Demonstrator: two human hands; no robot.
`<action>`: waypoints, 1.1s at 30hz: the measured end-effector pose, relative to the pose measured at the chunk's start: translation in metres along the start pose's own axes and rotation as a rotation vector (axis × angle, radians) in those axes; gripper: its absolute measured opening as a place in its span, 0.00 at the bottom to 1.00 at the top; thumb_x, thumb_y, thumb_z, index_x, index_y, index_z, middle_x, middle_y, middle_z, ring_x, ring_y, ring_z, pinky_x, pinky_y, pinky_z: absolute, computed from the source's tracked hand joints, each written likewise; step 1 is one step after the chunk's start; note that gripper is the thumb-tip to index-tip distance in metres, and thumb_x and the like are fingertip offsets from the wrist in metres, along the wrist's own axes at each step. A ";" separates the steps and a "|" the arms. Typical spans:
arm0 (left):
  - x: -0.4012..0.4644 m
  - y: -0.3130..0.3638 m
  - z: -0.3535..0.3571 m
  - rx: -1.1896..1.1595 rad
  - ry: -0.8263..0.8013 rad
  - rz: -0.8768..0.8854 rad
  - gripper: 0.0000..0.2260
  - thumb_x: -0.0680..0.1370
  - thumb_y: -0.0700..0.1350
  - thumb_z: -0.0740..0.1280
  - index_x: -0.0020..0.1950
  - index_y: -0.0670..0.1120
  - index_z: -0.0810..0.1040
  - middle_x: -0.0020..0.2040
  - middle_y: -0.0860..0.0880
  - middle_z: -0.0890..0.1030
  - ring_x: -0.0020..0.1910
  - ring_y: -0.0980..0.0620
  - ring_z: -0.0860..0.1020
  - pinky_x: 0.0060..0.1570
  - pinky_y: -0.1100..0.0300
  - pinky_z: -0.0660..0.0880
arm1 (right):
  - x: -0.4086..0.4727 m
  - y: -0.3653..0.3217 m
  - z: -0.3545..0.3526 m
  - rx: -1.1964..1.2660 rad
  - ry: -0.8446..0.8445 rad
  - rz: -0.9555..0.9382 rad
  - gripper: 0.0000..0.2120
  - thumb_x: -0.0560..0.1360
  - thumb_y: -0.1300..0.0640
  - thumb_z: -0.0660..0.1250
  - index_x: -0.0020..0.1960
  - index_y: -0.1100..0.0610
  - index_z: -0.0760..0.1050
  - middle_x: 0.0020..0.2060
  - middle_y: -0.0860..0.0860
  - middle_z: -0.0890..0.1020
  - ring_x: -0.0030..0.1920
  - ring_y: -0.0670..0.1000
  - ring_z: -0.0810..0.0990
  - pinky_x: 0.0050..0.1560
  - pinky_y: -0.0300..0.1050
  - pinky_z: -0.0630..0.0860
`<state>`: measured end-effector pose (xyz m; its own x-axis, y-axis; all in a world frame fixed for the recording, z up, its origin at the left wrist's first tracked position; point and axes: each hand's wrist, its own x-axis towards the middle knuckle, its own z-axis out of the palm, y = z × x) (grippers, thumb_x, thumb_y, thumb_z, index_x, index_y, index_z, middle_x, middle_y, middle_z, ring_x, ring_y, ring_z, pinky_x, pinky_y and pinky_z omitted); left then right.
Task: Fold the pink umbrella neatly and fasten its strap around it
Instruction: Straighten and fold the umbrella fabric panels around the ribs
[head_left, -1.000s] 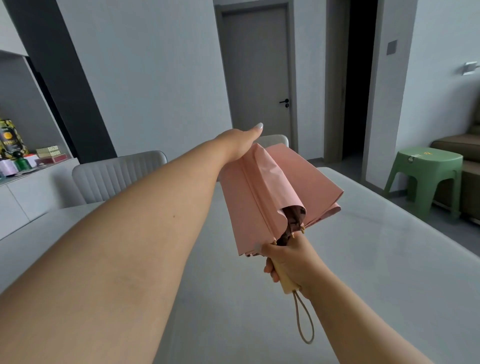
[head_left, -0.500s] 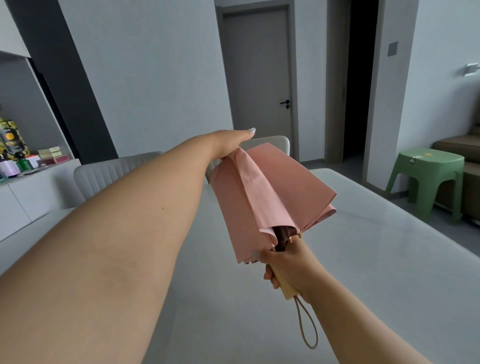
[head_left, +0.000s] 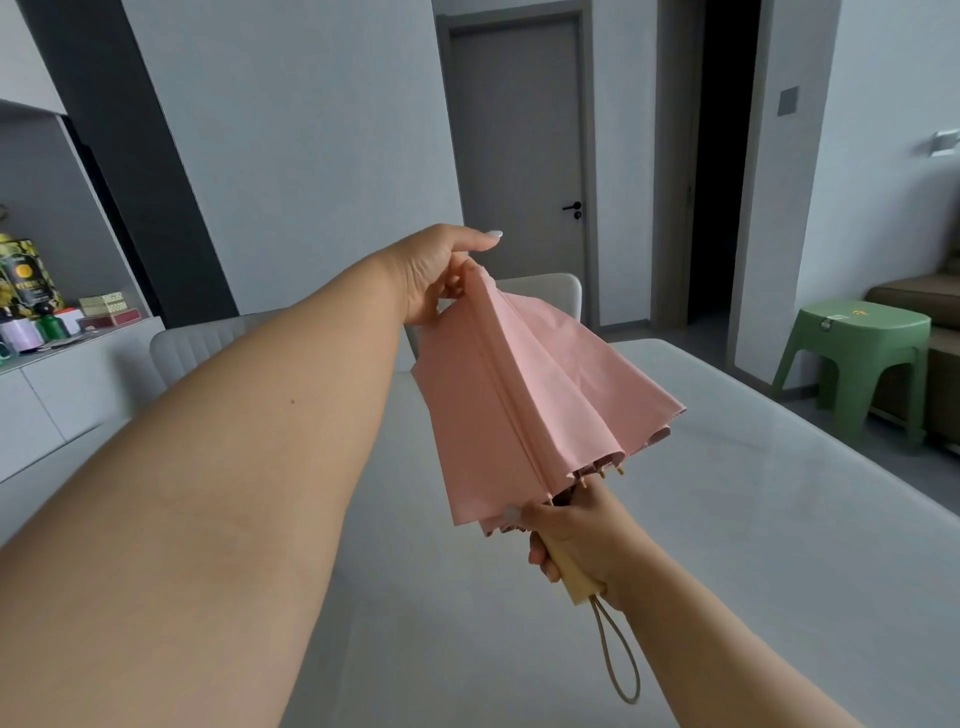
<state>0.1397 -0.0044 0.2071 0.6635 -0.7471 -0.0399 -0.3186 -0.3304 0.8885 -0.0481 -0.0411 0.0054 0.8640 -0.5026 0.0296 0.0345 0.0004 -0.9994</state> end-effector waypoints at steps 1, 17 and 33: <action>-0.001 0.000 0.000 -0.027 -0.009 0.002 0.25 0.75 0.59 0.67 0.21 0.47 0.75 0.29 0.51 0.72 0.36 0.53 0.68 0.44 0.55 0.67 | 0.000 0.001 0.000 0.004 -0.003 -0.003 0.09 0.72 0.64 0.70 0.52 0.61 0.77 0.38 0.61 0.84 0.29 0.55 0.76 0.30 0.45 0.74; -0.016 0.006 0.004 -0.001 -0.048 0.053 0.09 0.76 0.51 0.67 0.47 0.46 0.79 0.31 0.53 0.80 0.35 0.54 0.73 0.46 0.56 0.67 | 0.002 0.003 -0.002 -0.004 -0.021 -0.003 0.06 0.73 0.65 0.69 0.50 0.62 0.77 0.34 0.57 0.83 0.26 0.53 0.76 0.29 0.44 0.74; -0.020 -0.007 0.021 0.261 0.272 0.112 0.20 0.81 0.57 0.58 0.69 0.50 0.71 0.65 0.44 0.74 0.62 0.45 0.75 0.55 0.53 0.72 | 0.004 0.005 -0.006 0.052 -0.009 -0.025 0.05 0.73 0.64 0.71 0.47 0.60 0.77 0.34 0.58 0.82 0.27 0.54 0.76 0.31 0.47 0.75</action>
<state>0.1150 0.0006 0.1925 0.7588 -0.6185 0.2041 -0.5372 -0.4171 0.7331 -0.0475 -0.0484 0.0007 0.8669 -0.4955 0.0547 0.0818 0.0332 -0.9961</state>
